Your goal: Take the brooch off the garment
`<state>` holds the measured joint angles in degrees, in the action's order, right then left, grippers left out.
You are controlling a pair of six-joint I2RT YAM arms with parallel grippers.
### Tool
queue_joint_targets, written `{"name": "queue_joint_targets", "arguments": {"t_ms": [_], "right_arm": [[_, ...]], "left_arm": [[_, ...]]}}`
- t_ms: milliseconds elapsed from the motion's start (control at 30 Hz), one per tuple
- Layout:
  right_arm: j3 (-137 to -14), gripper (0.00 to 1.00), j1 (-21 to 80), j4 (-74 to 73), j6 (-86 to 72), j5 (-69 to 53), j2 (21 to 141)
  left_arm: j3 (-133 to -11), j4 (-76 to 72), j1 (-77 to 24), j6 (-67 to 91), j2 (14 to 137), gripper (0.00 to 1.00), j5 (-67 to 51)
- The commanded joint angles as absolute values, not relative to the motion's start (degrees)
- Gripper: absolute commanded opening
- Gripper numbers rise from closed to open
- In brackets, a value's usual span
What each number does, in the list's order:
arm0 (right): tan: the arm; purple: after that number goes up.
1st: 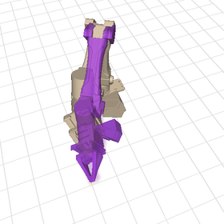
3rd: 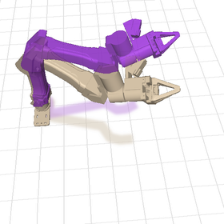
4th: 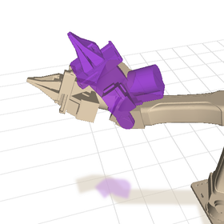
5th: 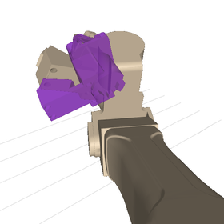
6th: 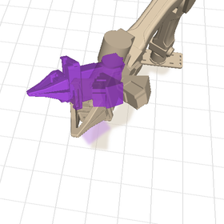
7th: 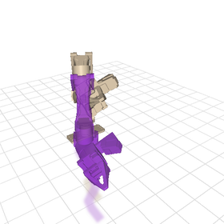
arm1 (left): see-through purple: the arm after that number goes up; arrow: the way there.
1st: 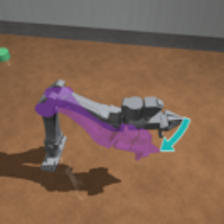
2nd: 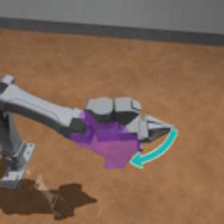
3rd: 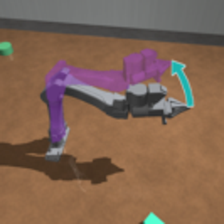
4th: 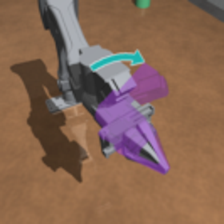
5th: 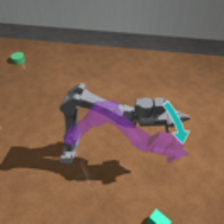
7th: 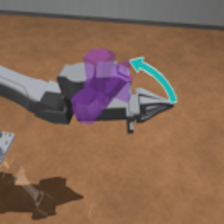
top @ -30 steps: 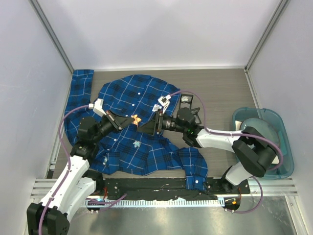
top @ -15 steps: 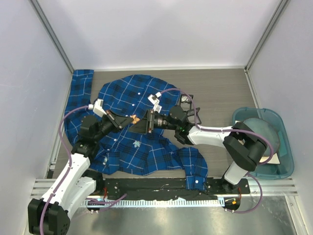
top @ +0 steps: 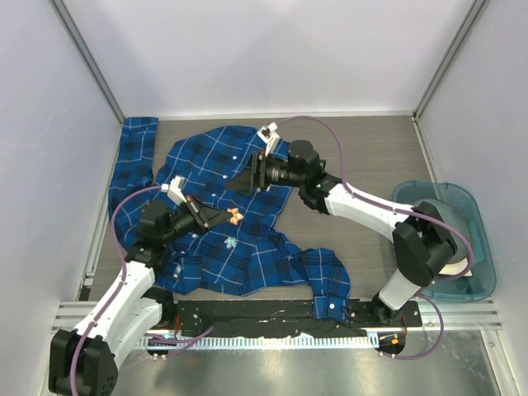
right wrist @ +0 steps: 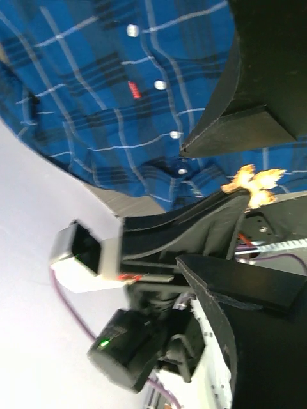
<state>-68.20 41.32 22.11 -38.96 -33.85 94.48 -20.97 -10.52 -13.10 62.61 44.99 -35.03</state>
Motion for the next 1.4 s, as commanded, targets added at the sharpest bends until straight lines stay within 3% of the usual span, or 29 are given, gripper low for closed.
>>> {"name": "queue_joint_targets", "arguments": {"t_ms": [0,200,600,1100,1367], "right_arm": [[-59.01,0.68,40.61,22.48,-37.61,-35.15,88.16],[-47.57,0.67,39.64,38.92,-46.66,-40.08,85.87],[-40.08,0.5,38.14,69.59,-64.41,-40.43,91.75],[-41.13,0.54,38.76,58.19,-56.43,-38.85,90.61],[-42.01,0.51,39.29,61.69,-58.8,-39.2,92.02]], "left_arm": [[-23.64,-15.11,-13.18,63.19,45.69,0.0,-37.88],[-23.64,-20.74,-13.18,65.04,47.9,0.0,-38.94],[-23.91,-24.43,-13.18,67.94,49.04,0.0,-38.76],[-24.43,-25.22,-13.18,68.99,48.16,0.0,-38.76],[-24.43,-25.58,-13.1,69.26,48.51,0.0,-38.94]]}}
